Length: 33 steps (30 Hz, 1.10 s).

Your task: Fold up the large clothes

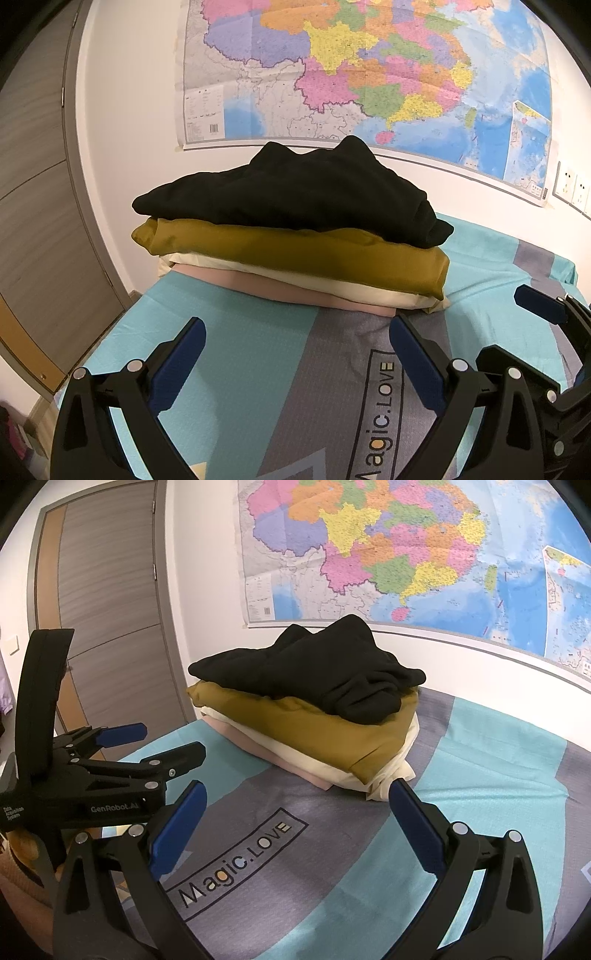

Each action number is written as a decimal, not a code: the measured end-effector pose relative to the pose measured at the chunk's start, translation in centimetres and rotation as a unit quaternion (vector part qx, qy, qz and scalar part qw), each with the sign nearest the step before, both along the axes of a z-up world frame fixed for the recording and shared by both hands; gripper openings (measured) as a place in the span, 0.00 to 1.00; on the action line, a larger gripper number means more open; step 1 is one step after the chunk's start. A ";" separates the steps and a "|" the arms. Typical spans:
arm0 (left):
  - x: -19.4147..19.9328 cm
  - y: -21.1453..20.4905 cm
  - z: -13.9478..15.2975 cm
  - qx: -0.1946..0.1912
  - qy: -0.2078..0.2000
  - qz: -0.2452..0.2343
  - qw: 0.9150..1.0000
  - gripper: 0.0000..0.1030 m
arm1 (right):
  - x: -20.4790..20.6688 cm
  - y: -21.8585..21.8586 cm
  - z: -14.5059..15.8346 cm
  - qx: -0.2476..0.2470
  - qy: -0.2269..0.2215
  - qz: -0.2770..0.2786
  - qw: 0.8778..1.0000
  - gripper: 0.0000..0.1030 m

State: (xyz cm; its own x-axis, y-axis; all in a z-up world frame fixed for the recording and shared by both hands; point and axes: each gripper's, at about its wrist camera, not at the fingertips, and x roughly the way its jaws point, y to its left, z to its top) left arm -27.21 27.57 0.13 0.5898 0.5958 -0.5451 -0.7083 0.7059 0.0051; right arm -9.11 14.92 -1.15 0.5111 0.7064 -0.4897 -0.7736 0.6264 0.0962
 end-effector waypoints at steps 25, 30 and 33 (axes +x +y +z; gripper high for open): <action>0.0 -0.1 0.0 -0.001 0.003 -0.003 1.000 0.93 | -0.1 -0.1 -0.1 0.006 0.007 -0.005 1.000 0.94; 0.0 -0.1 -0.1 -0.001 0.004 -0.004 1.000 0.93 | -0.2 -0.1 -0.1 0.007 0.008 -0.005 1.000 0.94; 0.0 -0.1 -0.1 -0.002 0.005 -0.004 1.000 0.93 | -0.2 -0.1 -0.1 0.008 0.008 -0.005 1.000 0.94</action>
